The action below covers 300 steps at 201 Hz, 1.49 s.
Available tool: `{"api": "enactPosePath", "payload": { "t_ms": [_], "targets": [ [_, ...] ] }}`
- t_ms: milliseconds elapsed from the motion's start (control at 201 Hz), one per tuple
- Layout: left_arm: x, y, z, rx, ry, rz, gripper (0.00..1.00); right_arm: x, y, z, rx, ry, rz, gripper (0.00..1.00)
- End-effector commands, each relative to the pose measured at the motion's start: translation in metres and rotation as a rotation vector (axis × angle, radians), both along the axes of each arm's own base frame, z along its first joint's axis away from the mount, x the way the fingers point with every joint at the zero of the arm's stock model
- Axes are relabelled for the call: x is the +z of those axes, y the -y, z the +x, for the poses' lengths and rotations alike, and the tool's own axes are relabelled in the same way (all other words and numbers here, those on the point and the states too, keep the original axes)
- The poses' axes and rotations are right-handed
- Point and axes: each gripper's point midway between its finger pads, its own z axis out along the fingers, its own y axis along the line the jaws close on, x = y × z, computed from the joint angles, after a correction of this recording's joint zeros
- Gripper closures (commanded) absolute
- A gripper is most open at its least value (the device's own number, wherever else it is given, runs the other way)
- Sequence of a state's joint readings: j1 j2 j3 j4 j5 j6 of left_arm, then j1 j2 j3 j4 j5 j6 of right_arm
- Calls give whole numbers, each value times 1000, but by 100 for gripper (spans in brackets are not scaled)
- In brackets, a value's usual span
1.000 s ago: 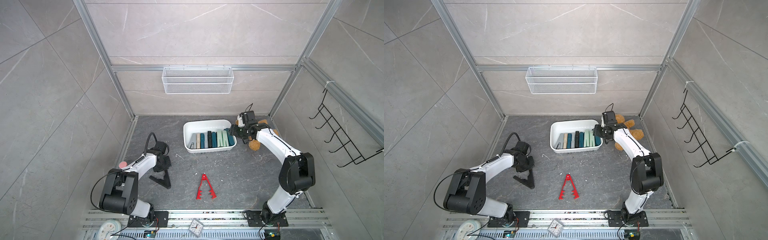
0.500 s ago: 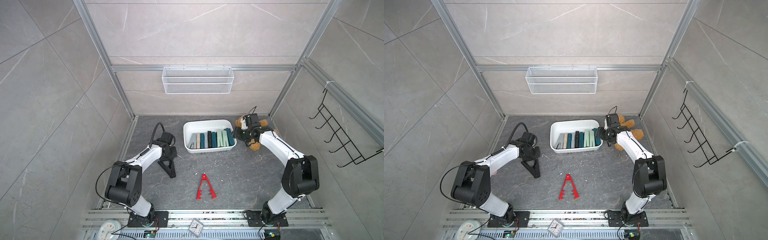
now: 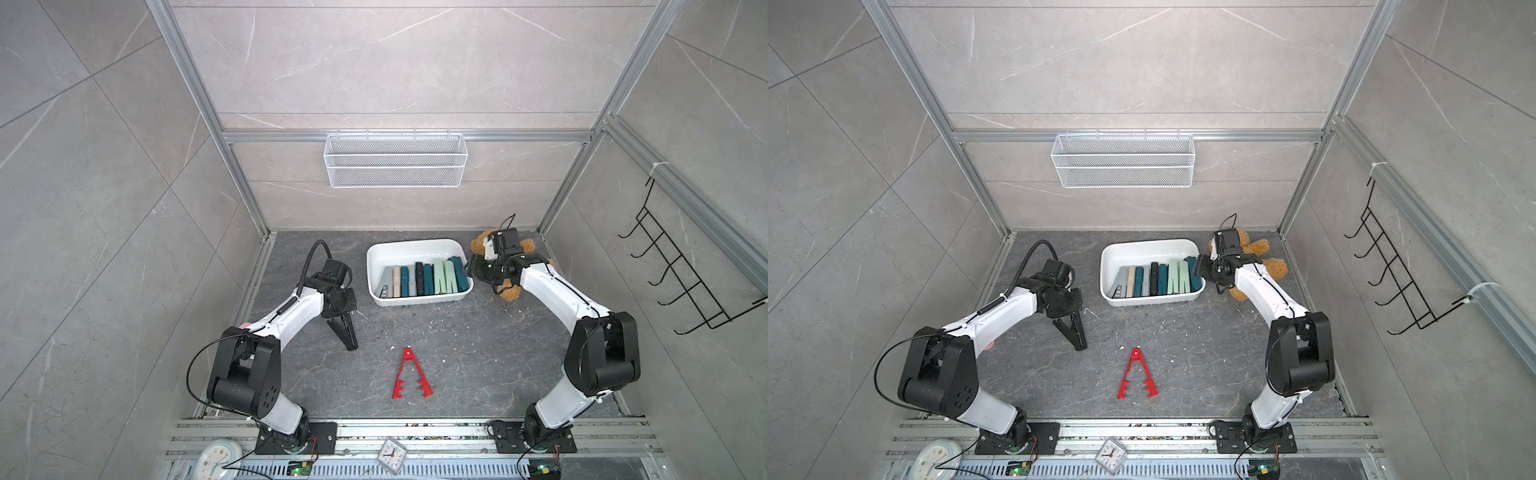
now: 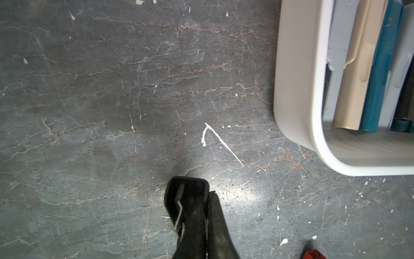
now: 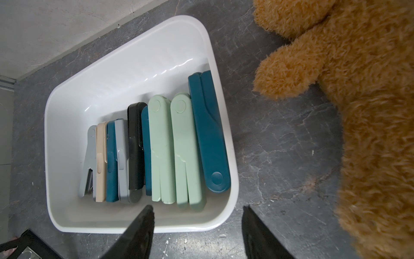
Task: Put the pruning pliers into the storage box
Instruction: Pick up the pruning pliers from the center of the board, then place the pruning pliers in the storage box.
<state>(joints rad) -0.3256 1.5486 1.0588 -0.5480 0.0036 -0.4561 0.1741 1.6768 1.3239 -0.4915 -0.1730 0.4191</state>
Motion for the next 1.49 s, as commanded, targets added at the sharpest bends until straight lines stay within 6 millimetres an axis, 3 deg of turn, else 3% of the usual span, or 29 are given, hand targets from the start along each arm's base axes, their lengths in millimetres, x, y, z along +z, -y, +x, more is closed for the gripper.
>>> {"api": "enactPosePath", "payload": {
  "t_ms": [0,239,363,553,707,1016,1220,1489],
  "targets": [
    [29,8,13,-23,83,-41,97,1,-5,-5,23,9,36,38],
    [71,18,21,-36,177,-109,96,-1,-4,-11,38,9,25,38],
    [81,19,19,-43,194,-123,96,-1,-3,-12,34,8,25,38],
    [101,24,19,-43,246,-180,96,1,-18,-12,91,30,91,39],
    [129,39,32,-75,314,-253,95,1,-30,-14,145,44,128,40],
    [183,90,81,-240,427,-427,94,0,-26,-16,135,47,103,40],
    [190,133,112,-413,427,-556,94,-4,-20,-18,121,44,76,39],
    [179,190,150,-600,430,-781,93,-4,-16,-19,108,43,62,38]
  ]
}}
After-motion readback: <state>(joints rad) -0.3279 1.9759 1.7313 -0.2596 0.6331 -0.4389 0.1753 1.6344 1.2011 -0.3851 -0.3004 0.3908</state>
